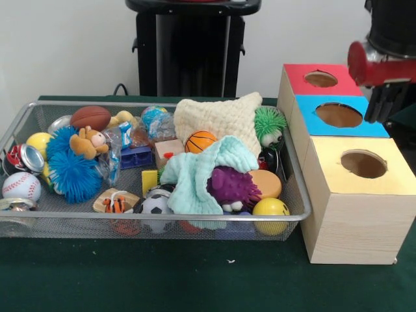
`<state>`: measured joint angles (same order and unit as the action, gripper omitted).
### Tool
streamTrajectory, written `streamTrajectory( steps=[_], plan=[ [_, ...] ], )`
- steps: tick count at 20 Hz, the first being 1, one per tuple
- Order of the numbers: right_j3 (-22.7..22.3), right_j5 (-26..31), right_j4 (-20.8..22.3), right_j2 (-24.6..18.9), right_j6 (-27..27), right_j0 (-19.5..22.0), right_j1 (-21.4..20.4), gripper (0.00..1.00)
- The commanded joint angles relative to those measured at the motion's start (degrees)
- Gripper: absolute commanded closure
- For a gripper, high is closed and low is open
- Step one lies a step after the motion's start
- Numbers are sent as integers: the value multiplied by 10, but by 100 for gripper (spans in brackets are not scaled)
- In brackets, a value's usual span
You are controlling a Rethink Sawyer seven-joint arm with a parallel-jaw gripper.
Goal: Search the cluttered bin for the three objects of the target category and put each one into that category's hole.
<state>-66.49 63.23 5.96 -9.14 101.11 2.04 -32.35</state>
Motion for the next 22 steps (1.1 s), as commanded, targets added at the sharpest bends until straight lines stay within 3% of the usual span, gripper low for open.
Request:
streamTrajectory(
  steps=[1,7,12,19,22],
  plan=[
    [41,64,47,2,-37,22,-28,100],
    [20,-18,134,17,-96,34,-15,100],
    [5,-44,182,8,-126,50,-11,100],
    [-23,-80,197,-15,-106,77,-11,100],
    [-31,-61,174,-29,-88,92,-1,100]
  ],
)
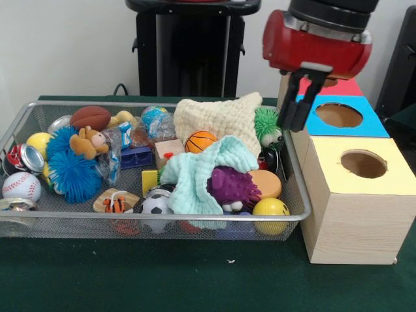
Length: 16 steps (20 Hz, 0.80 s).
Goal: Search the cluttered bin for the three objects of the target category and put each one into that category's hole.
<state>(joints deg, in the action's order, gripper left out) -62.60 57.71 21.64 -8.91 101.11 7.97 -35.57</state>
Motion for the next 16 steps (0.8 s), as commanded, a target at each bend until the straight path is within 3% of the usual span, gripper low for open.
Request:
streamTrajectory(
  steps=[1,8,16],
  plan=[
    [-72,1,10,-36,-87,37,32,100],
    [-58,86,20,-36,-135,39,26,100],
    [-72,106,39,-24,-153,49,13,100]
  ],
)
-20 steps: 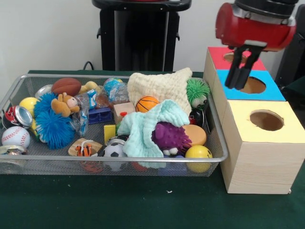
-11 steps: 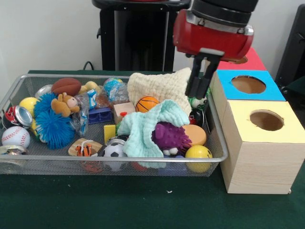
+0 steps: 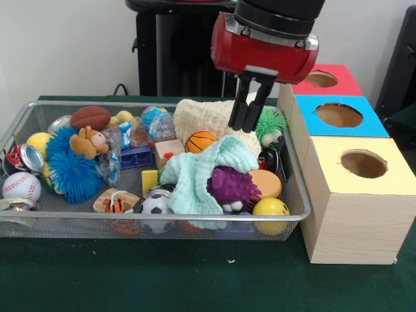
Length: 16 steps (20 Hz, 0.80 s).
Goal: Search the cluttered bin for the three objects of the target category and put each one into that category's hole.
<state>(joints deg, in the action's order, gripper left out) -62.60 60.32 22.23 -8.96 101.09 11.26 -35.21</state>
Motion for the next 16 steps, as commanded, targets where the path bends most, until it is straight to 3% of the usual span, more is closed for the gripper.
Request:
streamTrajectory(
  steps=[1,10,11,16],
  plan=[
    [-81,80,28,-27,-153,21,7,100],
    [-102,128,8,-50,-170,39,5,100],
    [-102,131,8,-50,-168,40,5,0],
    [-102,141,7,-62,-173,47,9,0]
  ],
)
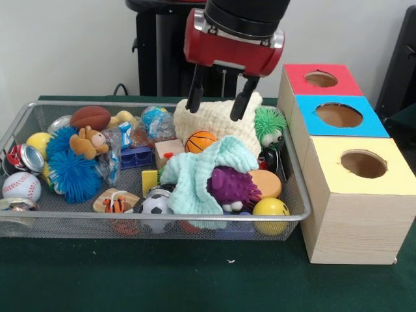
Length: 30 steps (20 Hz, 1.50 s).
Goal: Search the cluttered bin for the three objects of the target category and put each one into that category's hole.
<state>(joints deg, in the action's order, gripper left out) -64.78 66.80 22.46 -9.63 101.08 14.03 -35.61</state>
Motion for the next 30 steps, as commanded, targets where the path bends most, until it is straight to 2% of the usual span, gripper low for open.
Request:
streamTrajectory(
  steps=[1,5,8,11,18,21,26,30],
  plan=[
    [-79,82,7,-56,-176,21,13,0],
    [-64,107,39,-60,-239,28,6,0],
    [-62,102,51,-61,-259,42,5,0],
    [-65,124,44,-70,-269,55,12,0],
    [-104,159,-25,-102,-228,84,22,0],
    [-124,152,-60,-117,-200,99,28,0],
    [-134,158,-74,-119,-168,101,35,0],
    [-145,149,-70,-112,-144,95,31,0]
  ],
)
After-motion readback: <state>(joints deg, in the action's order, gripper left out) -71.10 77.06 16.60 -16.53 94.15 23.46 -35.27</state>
